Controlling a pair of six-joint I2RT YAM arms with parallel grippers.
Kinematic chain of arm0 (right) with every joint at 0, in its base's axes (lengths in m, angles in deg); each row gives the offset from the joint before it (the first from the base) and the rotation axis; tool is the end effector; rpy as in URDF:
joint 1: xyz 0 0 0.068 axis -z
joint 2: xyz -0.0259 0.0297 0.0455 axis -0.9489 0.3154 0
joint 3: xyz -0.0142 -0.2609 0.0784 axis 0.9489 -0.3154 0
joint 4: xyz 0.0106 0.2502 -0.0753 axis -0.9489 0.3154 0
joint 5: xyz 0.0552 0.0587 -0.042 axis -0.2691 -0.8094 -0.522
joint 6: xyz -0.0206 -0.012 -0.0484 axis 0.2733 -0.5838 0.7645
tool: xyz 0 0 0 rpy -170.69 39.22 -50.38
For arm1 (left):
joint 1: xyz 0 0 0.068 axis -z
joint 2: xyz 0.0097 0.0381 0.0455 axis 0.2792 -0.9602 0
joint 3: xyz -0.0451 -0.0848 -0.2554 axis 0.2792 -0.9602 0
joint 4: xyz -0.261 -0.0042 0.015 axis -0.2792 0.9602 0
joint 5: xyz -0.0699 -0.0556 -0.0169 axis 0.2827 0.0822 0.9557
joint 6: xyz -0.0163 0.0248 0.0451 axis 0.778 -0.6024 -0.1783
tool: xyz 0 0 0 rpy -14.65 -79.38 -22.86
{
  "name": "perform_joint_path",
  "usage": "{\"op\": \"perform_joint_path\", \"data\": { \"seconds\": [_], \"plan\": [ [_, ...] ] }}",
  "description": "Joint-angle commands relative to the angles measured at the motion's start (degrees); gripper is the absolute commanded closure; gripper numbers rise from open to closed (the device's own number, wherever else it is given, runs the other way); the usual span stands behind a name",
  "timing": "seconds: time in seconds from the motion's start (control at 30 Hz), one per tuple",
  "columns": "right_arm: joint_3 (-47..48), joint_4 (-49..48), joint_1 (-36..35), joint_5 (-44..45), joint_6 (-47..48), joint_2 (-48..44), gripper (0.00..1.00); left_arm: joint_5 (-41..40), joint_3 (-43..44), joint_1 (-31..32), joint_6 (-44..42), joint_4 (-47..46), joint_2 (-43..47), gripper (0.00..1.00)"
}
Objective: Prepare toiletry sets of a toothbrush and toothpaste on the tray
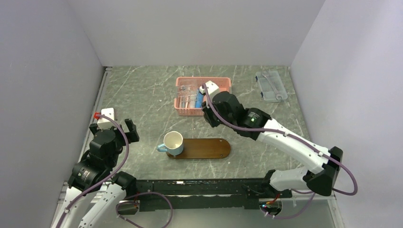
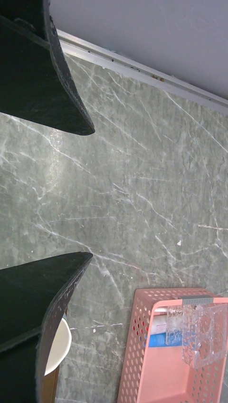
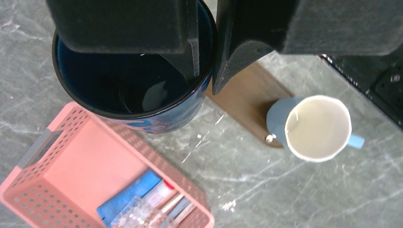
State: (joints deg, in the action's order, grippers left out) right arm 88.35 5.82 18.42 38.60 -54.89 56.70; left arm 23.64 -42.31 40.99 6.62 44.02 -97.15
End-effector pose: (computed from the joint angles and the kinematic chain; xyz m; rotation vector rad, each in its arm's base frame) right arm 0.1756 0.2222 0.3706 -0.7138 2.0313 0.3962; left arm 0.0748 -0.0155 0.3270 -0.2175 1.8708 -0.0165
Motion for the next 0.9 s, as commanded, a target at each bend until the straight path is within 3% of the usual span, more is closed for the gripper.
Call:
{"op": "perform_joint_path", "data": {
  "seconds": [0.0,0.43,0.87],
  "plan": [
    [-3.8,0.2,-2.8,-0.1,1.2,-5.5,1.00,1.0,-0.1,-0.3,-0.5,-1.7,-1.2,0.01],
    [-14.4,4.5,-7.9,7.3,-10.6,-8.7,1.00,-0.3,0.1,-0.4,0.0,-1.0,-1.4,0.01],
    [-17.9,4.6,-9.5,15.1,-23.6,-3.6,1.00,0.1,0.1,-0.5,0.0,-1.0,-0.6,0.01]
  ]
}}
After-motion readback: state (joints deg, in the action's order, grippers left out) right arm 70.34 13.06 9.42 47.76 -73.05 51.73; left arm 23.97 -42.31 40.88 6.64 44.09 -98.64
